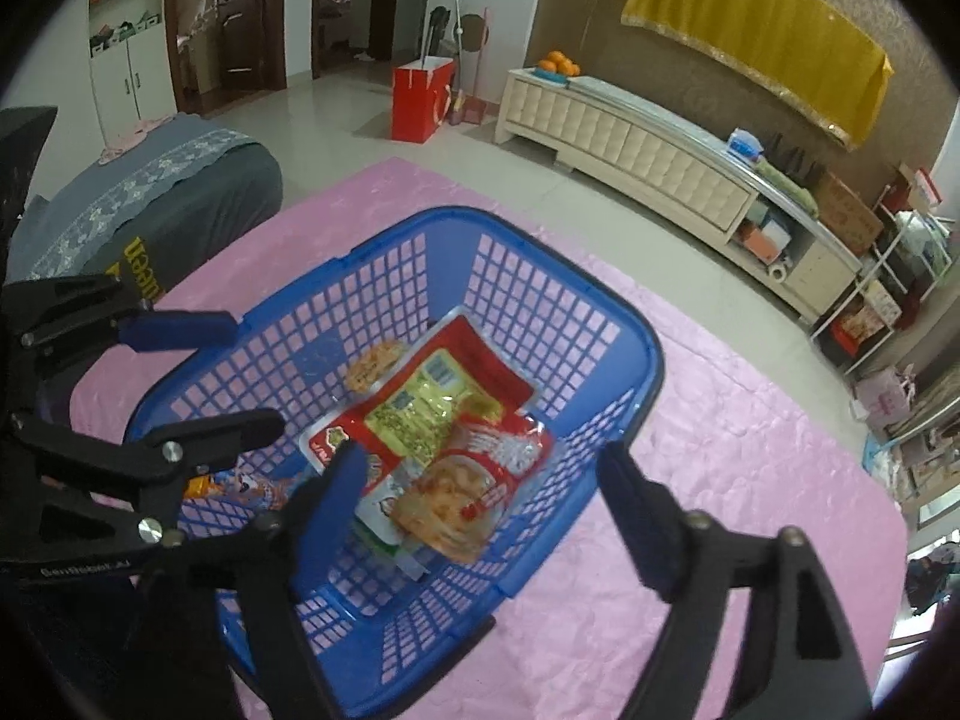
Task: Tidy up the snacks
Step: 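Open both grippers to drop the snacks into the basket, then move the left gripper back to the blue Doublemint gum pack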
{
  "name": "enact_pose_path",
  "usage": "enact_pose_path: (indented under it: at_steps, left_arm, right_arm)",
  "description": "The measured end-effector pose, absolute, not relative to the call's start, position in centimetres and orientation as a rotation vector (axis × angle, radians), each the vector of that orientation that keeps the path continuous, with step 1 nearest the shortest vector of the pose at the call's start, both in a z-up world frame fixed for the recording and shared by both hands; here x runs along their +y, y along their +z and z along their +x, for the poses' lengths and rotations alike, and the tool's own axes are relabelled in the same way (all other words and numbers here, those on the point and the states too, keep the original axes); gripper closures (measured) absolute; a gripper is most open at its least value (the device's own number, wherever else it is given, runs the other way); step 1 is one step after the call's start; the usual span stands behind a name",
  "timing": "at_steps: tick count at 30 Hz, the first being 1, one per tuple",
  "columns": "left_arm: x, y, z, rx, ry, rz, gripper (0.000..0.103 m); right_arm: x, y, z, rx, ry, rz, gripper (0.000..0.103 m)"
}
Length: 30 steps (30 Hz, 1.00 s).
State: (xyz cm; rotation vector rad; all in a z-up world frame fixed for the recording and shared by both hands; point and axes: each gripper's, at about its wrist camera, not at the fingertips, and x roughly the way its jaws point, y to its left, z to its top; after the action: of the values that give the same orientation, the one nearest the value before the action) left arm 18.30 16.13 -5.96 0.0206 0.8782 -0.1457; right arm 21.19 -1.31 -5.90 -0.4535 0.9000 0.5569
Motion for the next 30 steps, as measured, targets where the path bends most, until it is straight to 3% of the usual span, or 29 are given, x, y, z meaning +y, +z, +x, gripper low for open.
enact_pose_path:
  at_steps: [4, 13, 16, 18, 22, 30]
  left_arm:
    - [16.0, -5.7, 17.9, 0.876, -0.137, 0.011, 0.044]
    - [15.0, -3.5, 16.2, 0.83, -0.125, 0.013, 0.038]
    - [14.2, -2.8, 15.5, 0.817, -0.126, 0.019, 0.031]
    - [13.4, -2.2, 15.0, 0.799, -0.137, 0.027, 0.026]
    - [11.5, -1.1, 14.5, 0.781, -0.155, 0.055, 0.026]
    - [7.9, -0.3, 14.6, 0.781, -0.187, 0.076, 0.025]
  right_arm:
    - [-2.1, -5.2, 20.7, 0.9, 0.557, -0.438, 0.019]
    - [-5.5, -3.8, 20.0, 0.915, 0.528, -0.338, 0.017]
    - [-6.7, -3.1, 19.4, 0.905, 0.511, -0.309, 0.016]
    - [-7.5, -2.5, 19.0, 0.892, 0.507, -0.292, 0.009]
    - [-9.1, -1.6, 18.4, 0.866, 0.491, -0.271, 0.001]
    - [-13.2, -1.4, 17.8, 0.861, 0.438, -0.222, 0.0]
